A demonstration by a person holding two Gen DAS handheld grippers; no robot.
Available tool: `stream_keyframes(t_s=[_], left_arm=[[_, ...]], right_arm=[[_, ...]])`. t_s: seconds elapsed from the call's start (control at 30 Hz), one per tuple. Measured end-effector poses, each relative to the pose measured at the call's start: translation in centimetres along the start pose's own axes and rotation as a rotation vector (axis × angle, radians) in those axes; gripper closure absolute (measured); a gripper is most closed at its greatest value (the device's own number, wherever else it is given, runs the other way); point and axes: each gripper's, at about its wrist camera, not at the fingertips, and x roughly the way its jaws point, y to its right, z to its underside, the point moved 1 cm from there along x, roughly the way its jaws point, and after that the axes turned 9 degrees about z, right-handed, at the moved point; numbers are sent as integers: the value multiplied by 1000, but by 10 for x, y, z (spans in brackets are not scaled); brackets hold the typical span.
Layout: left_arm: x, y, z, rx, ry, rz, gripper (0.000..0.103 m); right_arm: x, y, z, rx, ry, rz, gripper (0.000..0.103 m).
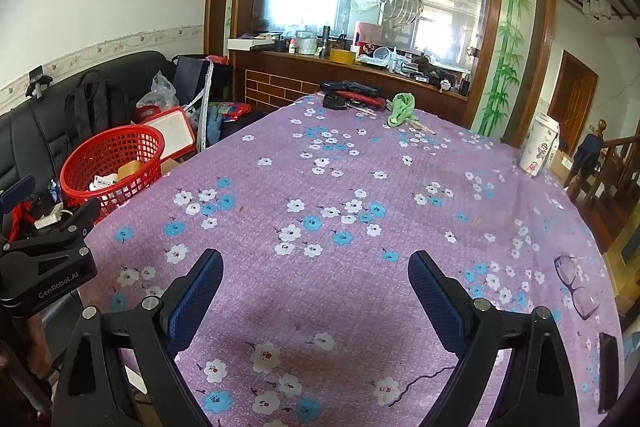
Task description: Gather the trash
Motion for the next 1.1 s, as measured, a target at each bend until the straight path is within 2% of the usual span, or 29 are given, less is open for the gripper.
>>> stream_keyframes(t_s=[1.1], left_arm=[[4, 9, 0, 32, -2, 13, 0]], right_arm=[[8, 4, 4, 11, -32, 20, 7]])
